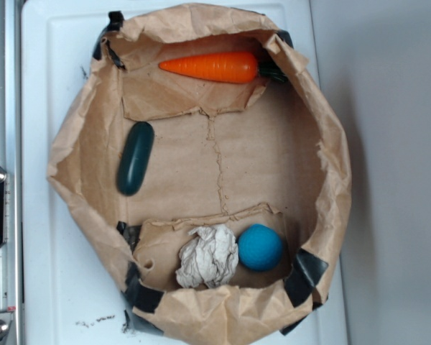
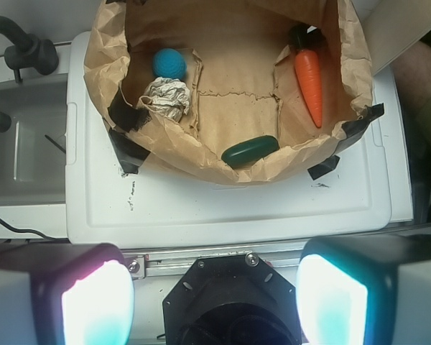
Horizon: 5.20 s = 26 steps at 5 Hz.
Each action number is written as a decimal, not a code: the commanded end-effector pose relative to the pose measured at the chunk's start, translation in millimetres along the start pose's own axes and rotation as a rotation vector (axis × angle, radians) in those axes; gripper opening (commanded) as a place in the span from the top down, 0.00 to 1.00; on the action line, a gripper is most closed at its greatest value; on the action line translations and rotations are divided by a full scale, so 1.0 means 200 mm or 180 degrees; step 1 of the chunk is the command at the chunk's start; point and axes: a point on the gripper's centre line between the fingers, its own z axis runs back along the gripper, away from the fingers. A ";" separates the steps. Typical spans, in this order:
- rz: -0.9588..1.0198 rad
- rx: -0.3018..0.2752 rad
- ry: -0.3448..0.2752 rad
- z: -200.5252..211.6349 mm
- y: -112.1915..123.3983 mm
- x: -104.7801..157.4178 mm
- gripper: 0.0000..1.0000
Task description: Grab the plastic pickle.
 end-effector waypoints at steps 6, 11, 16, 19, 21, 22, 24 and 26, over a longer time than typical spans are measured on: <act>0.2530 -0.0230 0.0031 -0.47 0.31 0.42 0.00; 0.2855 -0.0240 0.0256 -0.52 0.33 0.41 0.00; 0.3300 -0.0028 -0.0081 -0.90 0.31 0.55 0.00; 0.3170 0.0131 -0.0016 -1.01 0.31 0.45 0.00; 0.3134 0.0523 0.0139 -0.95 0.37 0.40 0.00; 0.3126 0.0554 0.0209 -0.96 0.37 0.37 0.00; 0.3072 0.0481 0.0306 -1.08 0.33 0.31 0.00; 0.3088 0.0442 0.0190 -1.17 0.31 0.30 0.00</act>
